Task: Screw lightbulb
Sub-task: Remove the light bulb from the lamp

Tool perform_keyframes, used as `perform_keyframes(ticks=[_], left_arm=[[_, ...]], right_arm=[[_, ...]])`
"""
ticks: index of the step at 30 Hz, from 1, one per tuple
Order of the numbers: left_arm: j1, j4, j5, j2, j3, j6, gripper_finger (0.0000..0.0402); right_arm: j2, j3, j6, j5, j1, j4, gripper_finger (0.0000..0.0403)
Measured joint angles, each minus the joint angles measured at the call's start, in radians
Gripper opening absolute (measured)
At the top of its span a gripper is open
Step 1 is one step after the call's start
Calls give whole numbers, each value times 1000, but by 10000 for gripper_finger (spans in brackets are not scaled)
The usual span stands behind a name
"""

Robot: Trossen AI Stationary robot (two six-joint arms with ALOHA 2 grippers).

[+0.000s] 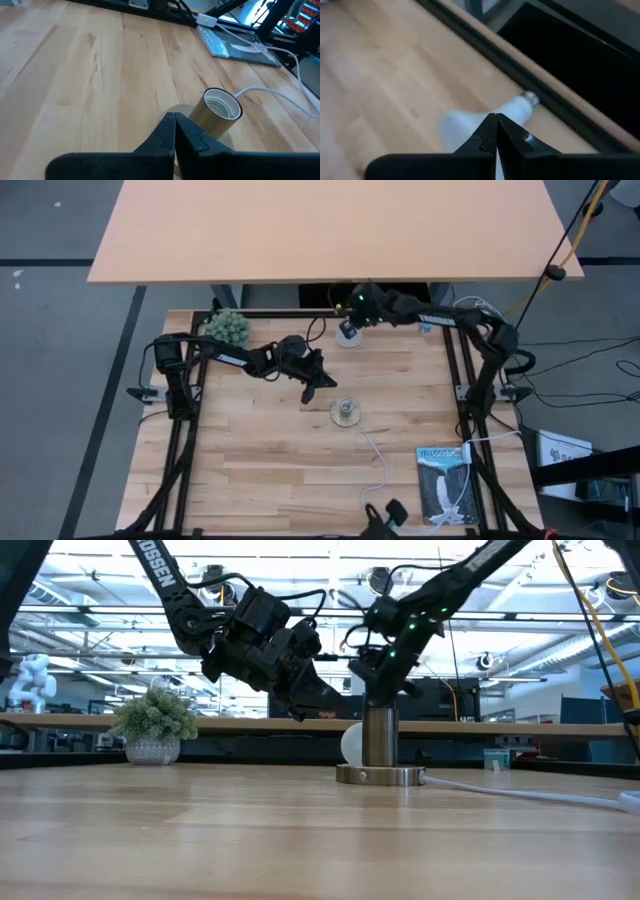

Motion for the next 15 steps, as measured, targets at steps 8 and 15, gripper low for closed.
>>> perform_keyframes(ticks=[8, 15], left_arm=[[12, -6, 5, 0, 0, 6, 0], [7, -32, 8, 0, 0, 8, 0]], right_arm=[[88, 123, -22, -175, -26, -206, 0], [37, 117, -7, -358, 7, -473, 0]])
